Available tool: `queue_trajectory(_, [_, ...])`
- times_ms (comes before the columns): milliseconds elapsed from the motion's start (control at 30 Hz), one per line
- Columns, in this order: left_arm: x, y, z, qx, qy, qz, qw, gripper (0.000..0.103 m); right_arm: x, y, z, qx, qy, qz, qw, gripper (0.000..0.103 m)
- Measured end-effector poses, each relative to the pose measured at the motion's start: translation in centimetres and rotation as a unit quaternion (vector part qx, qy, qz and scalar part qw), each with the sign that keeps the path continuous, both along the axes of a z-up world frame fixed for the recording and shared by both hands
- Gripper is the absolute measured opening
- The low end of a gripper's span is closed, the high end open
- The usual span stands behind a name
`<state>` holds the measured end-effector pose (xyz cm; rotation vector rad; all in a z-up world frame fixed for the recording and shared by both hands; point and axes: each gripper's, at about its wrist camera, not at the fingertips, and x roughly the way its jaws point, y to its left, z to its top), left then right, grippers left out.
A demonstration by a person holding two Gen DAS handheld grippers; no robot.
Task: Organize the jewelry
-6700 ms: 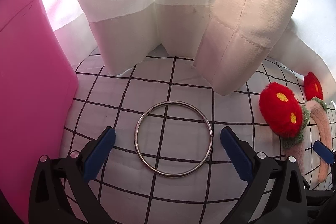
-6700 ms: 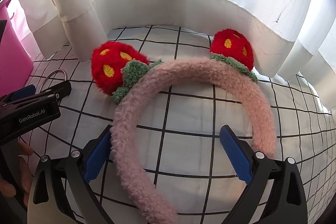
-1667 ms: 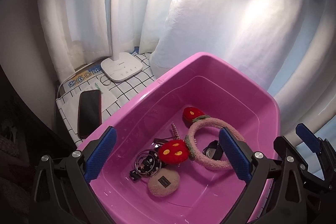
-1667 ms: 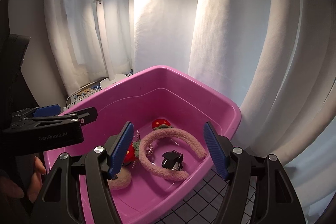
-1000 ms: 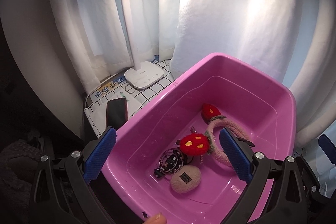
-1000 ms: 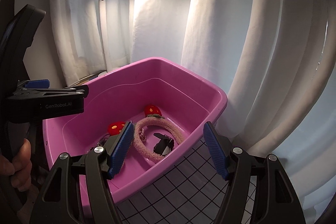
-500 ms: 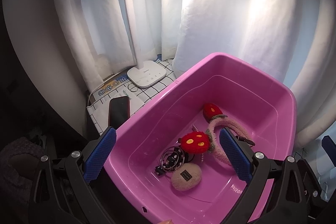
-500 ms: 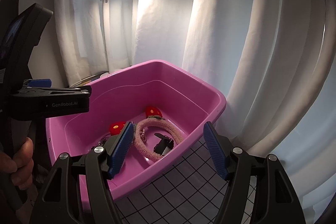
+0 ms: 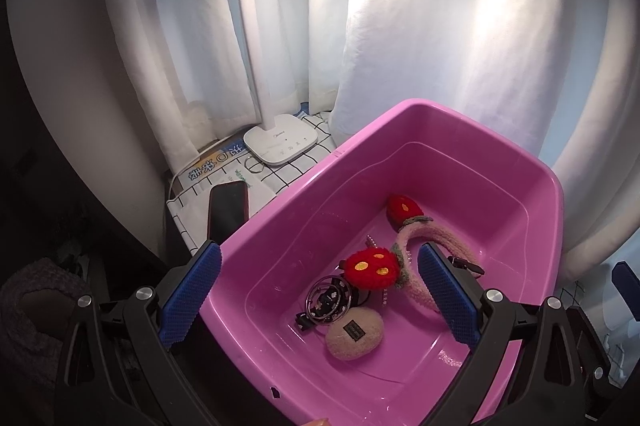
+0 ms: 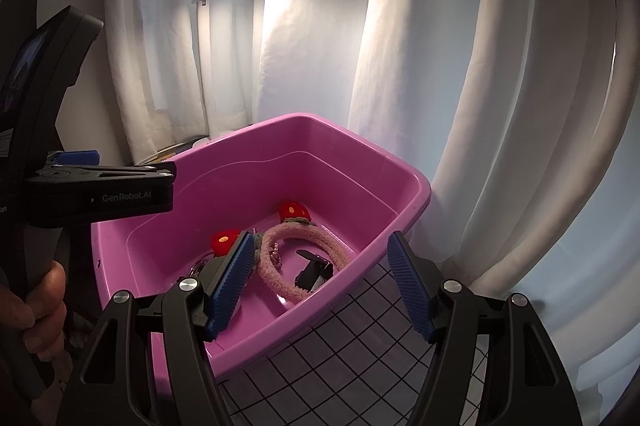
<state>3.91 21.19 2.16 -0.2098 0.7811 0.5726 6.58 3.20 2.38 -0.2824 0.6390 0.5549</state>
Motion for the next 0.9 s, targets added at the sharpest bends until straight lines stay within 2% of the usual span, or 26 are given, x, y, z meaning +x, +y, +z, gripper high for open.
queue_trajectory(900, [-0.26, -0.13, -0.05, -0.004, 0.001, 0.008, 1.0000, 0.097, -0.16, -0.19, 0.03, -0.004, 0.004, 0.002, 1.000, 0.066])
